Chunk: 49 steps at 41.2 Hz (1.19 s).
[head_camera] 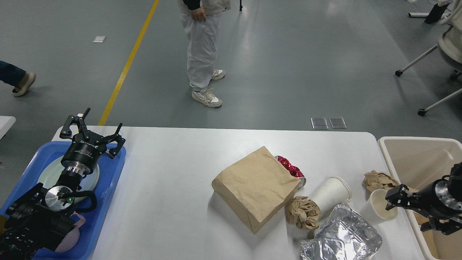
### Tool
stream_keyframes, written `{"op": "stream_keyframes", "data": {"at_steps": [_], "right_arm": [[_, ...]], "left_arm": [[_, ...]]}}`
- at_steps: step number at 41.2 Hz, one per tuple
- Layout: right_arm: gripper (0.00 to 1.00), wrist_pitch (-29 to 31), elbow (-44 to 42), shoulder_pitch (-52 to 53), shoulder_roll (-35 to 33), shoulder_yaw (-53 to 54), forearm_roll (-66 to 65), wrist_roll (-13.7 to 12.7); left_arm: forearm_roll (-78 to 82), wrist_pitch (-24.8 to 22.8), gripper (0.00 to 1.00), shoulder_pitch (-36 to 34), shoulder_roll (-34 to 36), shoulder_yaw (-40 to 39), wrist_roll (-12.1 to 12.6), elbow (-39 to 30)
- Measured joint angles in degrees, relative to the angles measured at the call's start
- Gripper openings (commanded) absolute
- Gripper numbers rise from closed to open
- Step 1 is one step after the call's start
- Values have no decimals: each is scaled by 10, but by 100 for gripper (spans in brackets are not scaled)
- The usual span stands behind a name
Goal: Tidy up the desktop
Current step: 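Grasp the white paper cup near the bin and drop it in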
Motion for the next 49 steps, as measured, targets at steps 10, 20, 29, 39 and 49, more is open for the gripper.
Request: {"op": "stream_keyframes", "data": {"at_steps": [10,20,29,39,49], "right_arm": [[0,-32,2,-27,4,31,1,1],[0,-34,8,-31,0,36,1,2],[0,-78,9,-31,-13,54,1,4],[0,-92,23,-19,-36,56,-1,7],[0,-84,92,79,-114,57,-15,8]], "left_arm": [[0,0,96,0,0,0,0,0],[0,0,96,0,1,0,0,0],[0,0,96,0,1,0,0,0],[0,0,96,0,0,0,0,0],[0,0,96,0,0,0,0,0]]}}
